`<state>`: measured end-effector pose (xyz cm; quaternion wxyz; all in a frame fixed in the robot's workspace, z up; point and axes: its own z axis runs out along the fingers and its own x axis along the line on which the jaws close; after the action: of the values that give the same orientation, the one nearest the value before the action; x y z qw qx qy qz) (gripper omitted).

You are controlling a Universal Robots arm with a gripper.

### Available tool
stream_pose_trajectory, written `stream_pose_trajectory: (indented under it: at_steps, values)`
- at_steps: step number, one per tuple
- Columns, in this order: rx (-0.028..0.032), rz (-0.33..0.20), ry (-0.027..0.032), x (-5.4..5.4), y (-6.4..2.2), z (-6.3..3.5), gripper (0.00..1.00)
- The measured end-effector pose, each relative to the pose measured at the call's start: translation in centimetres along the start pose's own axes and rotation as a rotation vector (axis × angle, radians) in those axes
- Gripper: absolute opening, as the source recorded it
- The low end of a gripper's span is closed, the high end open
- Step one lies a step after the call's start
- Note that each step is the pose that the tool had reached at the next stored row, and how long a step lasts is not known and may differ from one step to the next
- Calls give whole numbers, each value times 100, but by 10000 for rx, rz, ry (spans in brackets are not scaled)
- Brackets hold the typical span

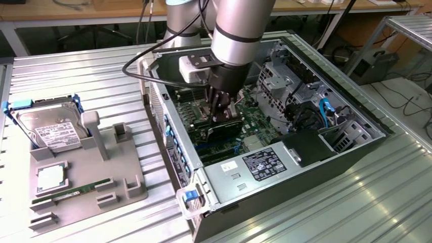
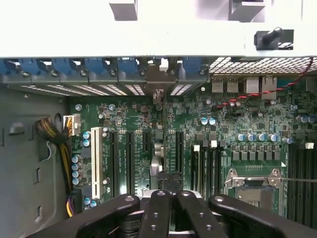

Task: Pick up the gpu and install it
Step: 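Insert the gpu into the slot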

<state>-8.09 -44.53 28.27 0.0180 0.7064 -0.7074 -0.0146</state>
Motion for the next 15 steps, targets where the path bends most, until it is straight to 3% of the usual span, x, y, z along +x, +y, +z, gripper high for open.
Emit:
stream_pose_trajectory:
  at_steps: [6, 11, 12, 15]
  values:
    - [1, 1, -1, -3, 4, 118, 11]
    - [2, 1, -3, -3, 3, 132, 11]
    - [13, -1, -24, -5, 3, 108, 11]
    - [1, 1, -2, -2, 14, -108, 11]
